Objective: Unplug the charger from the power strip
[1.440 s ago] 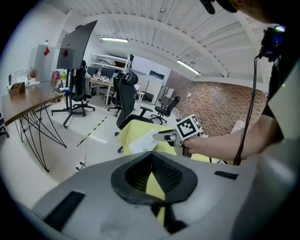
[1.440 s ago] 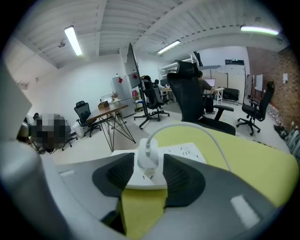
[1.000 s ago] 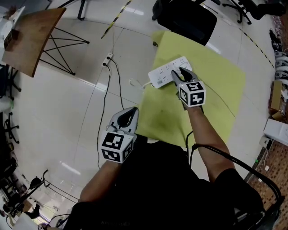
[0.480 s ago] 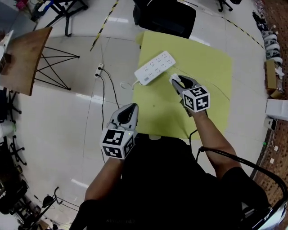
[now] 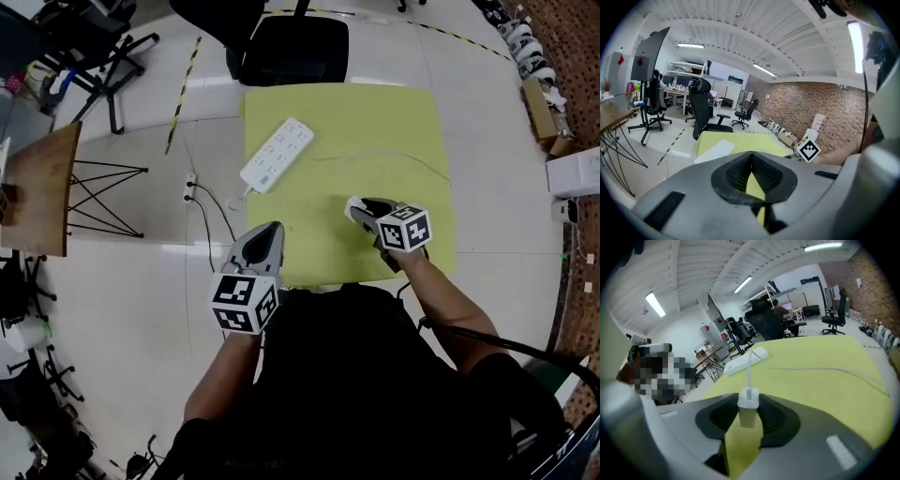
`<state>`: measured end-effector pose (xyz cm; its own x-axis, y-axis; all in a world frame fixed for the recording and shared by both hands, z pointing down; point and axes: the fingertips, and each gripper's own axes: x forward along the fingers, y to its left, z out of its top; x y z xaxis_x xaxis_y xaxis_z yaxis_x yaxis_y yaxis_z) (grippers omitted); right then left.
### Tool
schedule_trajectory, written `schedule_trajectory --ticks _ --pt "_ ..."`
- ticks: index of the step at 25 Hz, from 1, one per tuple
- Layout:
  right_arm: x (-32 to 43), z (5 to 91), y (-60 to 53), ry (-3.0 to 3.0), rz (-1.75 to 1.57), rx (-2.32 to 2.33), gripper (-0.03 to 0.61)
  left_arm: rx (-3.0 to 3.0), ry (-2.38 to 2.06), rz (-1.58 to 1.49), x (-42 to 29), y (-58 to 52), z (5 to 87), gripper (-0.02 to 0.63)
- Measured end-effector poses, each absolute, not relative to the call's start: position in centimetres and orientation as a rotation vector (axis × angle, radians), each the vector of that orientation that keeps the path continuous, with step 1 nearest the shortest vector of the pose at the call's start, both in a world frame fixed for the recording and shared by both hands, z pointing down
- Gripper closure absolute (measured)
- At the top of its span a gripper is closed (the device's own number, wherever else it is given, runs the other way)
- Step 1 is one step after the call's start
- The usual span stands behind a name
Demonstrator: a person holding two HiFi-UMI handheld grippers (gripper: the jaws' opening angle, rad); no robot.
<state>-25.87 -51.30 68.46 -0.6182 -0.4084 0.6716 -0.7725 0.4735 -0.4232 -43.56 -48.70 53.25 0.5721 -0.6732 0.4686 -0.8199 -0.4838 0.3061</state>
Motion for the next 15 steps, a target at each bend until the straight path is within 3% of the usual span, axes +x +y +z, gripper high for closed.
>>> schedule_trajectory --ticks 15 --pt "-26.4 71.6 -49.1 -2.238 1.234 0.794 0.440 2.314 -1.257 0.389 -42.7 -47.0 51.3 0.607"
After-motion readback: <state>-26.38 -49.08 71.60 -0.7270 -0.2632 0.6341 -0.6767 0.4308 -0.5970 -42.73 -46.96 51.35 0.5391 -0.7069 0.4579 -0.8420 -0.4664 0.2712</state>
